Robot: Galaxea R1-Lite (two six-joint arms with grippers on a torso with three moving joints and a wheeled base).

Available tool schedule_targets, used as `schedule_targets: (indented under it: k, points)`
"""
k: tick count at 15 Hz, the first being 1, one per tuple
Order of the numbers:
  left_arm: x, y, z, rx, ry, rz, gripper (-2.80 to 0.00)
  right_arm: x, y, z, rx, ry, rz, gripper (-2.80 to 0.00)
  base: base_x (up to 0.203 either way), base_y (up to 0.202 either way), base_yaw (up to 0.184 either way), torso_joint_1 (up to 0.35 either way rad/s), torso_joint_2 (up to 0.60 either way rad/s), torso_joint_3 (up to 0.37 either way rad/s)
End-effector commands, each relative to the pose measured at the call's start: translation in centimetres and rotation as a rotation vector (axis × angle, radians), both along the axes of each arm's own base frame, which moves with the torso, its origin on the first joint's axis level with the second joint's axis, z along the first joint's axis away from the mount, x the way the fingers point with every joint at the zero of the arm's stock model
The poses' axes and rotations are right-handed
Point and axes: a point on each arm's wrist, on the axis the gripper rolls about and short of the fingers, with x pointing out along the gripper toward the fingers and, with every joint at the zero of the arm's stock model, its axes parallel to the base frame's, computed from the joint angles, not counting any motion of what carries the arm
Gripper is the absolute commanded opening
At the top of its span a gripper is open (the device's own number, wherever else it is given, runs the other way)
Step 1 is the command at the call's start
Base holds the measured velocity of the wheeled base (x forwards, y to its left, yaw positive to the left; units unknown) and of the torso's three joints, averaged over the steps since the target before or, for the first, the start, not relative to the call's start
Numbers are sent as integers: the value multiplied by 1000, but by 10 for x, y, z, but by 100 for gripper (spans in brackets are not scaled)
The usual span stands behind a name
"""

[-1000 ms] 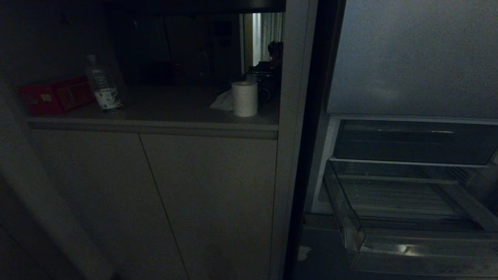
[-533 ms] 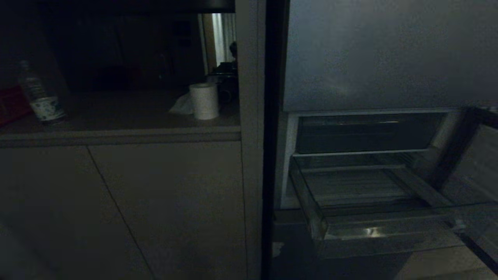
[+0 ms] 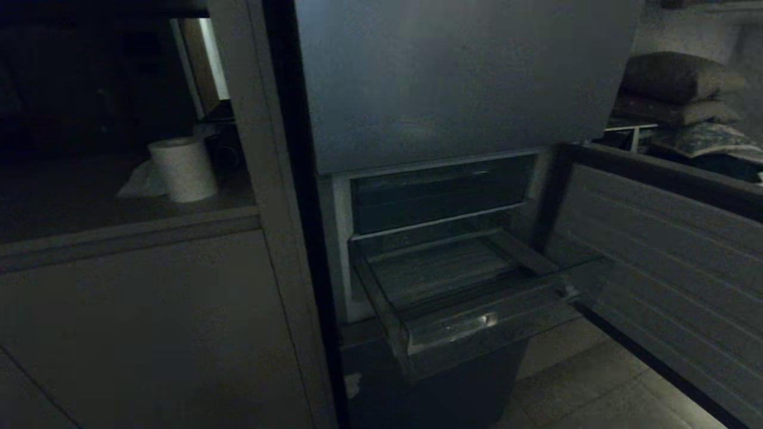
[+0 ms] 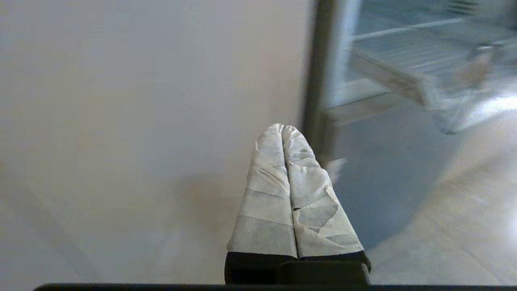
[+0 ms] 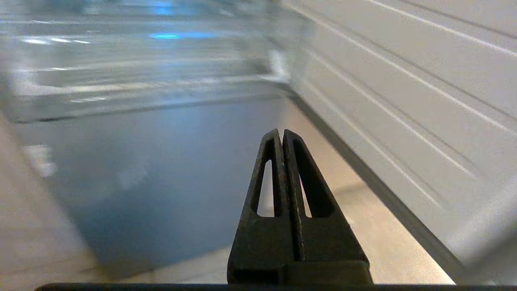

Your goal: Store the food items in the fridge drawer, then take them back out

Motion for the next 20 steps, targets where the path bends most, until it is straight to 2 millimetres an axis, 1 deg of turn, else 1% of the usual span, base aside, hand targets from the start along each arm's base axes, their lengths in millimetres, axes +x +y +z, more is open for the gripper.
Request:
schedule_targets:
  k: [1, 11, 13, 20]
  points:
    - [0, 0, 0, -1, 0, 0, -280, 0, 0, 0, -1, 2, 1, -280, -2, 3, -170, -4, 2, 2]
    - [0, 0, 0, -1, 0, 0, -280, 0, 0, 1, -3, -1, 2, -280, -1, 9, -177, 2, 2, 1]
    - [0, 0, 0, -1, 0, 0, -280, 0, 0, 1, -3, -1, 2, -280, -1, 4, -133, 5, 2, 7]
    - [0, 0, 0, -2, 0, 2, -280, 0, 0, 1, -3, -1, 4, -280, 0, 1, -9, 1, 0, 0]
